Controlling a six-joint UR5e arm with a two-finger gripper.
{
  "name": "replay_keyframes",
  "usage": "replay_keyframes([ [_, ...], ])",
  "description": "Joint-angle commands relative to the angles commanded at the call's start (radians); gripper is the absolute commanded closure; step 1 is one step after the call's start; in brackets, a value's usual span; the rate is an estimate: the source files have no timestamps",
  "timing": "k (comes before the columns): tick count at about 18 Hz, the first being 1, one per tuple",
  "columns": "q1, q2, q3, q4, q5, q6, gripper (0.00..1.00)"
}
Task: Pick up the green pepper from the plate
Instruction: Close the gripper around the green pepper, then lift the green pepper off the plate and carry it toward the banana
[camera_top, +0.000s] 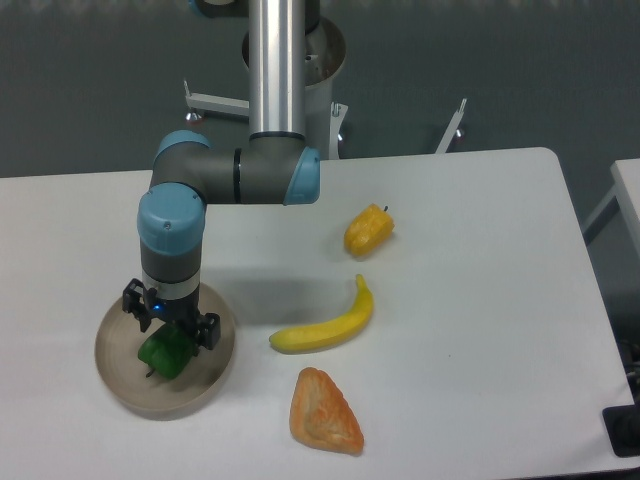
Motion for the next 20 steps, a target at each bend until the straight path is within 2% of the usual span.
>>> replay_keyframes([
  [3,0.0,0.0,-0.002,0.0,0.0,0.002,0.43],
  [7,0.0,0.008,0.0,-0.002,0.0,0.005,0.5],
  [12,0.003,0.02,0.0,-0.009,-0.003,0.018,0.5],
  [14,0.006,0.044,-0.002,-0.02,0.0,0.07,0.51],
  [16,0.052,0.089,-0.008,-0.069,0.002,0.182,0.52],
  [20,0.145,0.124,-0.009,-0.13,0.012,0.354,0.52],
])
